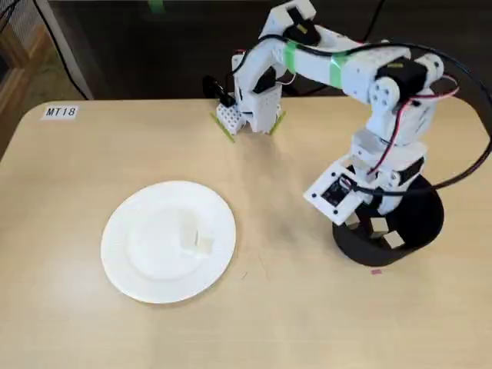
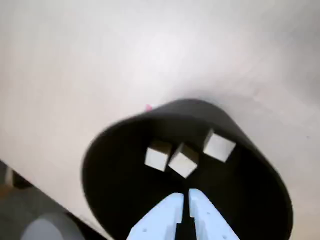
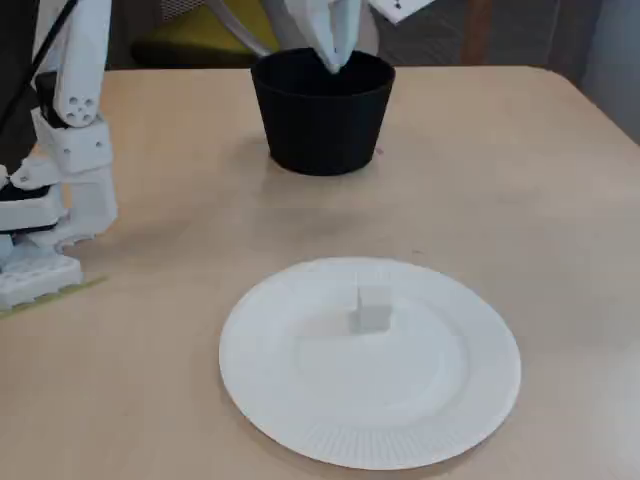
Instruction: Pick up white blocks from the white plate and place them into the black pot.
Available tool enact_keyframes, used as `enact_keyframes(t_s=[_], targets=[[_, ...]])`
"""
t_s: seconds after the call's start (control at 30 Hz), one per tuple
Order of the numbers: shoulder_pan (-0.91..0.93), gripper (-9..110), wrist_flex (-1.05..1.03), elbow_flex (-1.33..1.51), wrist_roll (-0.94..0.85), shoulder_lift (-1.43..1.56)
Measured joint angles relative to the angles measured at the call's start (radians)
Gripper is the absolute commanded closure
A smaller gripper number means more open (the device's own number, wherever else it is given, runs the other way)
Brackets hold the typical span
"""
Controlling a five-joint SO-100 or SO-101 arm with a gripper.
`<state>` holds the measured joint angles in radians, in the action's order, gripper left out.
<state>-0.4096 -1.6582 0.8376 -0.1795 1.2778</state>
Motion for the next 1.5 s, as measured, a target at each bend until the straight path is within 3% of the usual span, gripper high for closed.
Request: enact_keyframes(t_s=[0.27,0.5,0.7,0.83,1.03,1.5], targets=[[0.492,104,0.074,0.149,-0.196,0.129],[0.721,104,0.486,0.788,-0.222,0.471],[0.732,104,0.499,0.882,-0.202,0.428],[0.735,86,0.499,0.884,-0.170,0.359],[0.741,78,0.497,0.884,-0.169,0.302],[0.769,76,0.497,0.862,-0.169,0.169]])
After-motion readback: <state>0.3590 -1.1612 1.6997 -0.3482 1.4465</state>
